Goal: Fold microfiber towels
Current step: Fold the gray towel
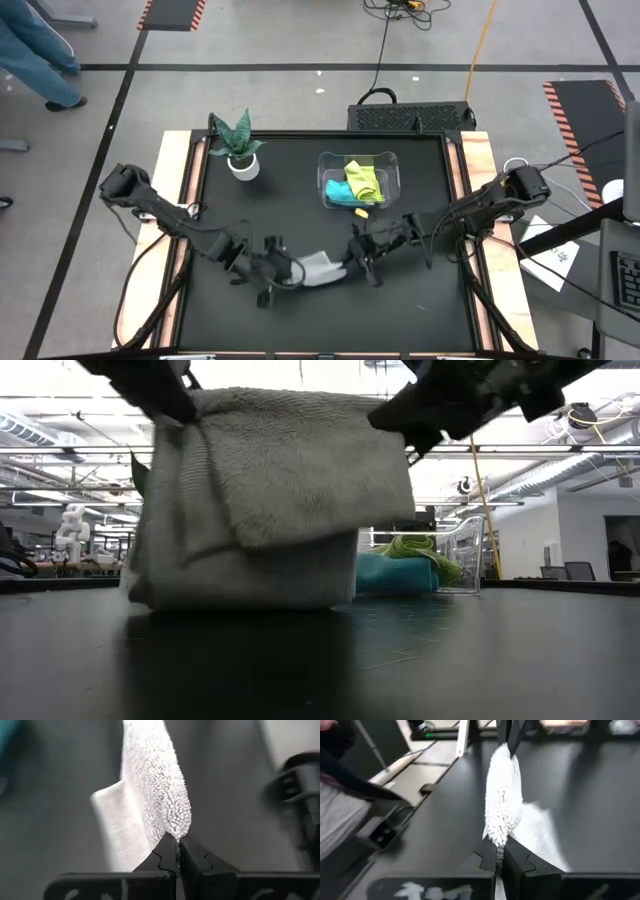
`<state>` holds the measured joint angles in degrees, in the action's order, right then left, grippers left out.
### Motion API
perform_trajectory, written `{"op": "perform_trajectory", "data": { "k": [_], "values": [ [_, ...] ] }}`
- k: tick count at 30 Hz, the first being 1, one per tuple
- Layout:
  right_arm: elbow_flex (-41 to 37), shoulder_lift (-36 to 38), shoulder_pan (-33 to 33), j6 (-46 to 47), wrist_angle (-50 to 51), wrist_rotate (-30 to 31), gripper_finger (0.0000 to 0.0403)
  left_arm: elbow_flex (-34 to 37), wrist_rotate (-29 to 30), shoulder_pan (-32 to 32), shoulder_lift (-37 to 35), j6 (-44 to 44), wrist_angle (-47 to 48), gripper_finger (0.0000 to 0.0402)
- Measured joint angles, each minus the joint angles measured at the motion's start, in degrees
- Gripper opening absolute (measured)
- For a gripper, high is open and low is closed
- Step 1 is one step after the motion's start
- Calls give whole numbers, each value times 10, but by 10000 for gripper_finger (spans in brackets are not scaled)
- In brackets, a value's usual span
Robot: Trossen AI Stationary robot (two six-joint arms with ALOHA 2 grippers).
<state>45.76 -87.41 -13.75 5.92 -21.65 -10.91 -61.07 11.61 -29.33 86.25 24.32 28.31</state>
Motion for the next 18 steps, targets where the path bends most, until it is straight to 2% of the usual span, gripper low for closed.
{"op": "perform_trajectory", "data": {
  "k": [6,9,13,18],
  "values": [
    [1,-46,-29,64,-29,-4,0,96,-30,-32,0,62,-183,4],
    [1,-61,-18,88,-45,-41,0,141,-33,-35,0,93,-248,6],
    [1,-71,12,110,-53,-61,0,175,-30,-30,-1,112,-266,4],
    [1,-85,59,134,-57,-105,0,189,-36,-5,-1,115,-241,4]
  ]
}}
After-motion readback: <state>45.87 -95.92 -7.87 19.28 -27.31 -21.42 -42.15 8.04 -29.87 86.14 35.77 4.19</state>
